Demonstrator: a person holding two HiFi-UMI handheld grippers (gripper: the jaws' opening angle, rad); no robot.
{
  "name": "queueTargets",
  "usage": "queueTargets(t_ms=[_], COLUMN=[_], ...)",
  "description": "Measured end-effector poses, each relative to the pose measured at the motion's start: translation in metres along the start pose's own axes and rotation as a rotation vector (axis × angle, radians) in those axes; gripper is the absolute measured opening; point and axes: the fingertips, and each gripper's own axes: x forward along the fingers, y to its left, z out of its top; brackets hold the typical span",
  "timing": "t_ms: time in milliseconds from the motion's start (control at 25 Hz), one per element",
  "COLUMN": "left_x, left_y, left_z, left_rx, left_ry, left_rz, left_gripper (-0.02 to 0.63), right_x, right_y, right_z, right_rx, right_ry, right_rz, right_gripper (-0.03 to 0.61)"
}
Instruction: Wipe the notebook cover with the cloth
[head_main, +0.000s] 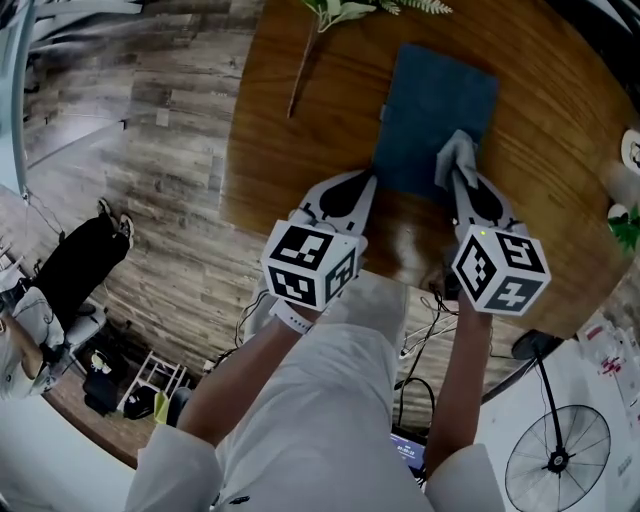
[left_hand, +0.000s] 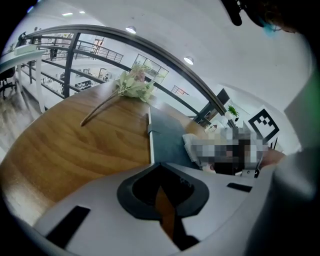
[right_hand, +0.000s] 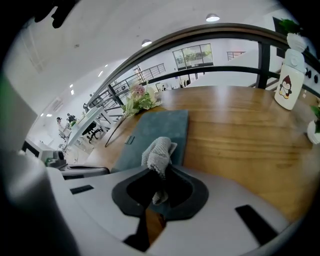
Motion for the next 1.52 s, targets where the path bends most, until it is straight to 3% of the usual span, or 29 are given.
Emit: queueTargets(t_ms=[320,560,760,1160,1520], left_x=[-0.001,-0.005,-0.018,-0.03,-0.039], left_y=[0.0,-0.003,-0.002,0.006,0.008], left_z=[-0.001,0.002,0.009,0.008,0.004], left_rx=[0.006,-0.009,-0.016,-0.033,-0.043], left_ry=[0.003,-0.008,-0.033,-0.037,-0.037], left_rz=[0.007,0.005,0.007,0.015,0.016], left_gripper=[0.018,0.018,0.018,0.018,0.018], right_x=[-0.007,-0.026,-0.041,-0.019,0.009], right_y=[-0.017,-0.036,-0.008,0.079,0.11], right_z=[-0.004,-0.002,0.017,0.003,-0.012], right_rx=[0.01,-0.03,-0.02,0.014,0.044], right_ry=[0.002,0.008,-0.085,-0.084,-0.041], right_rz=[-0.015,-0.124,-0.009,0.189,0.226], right_gripper=[0.04,0.04,0.04,0.04,0.04])
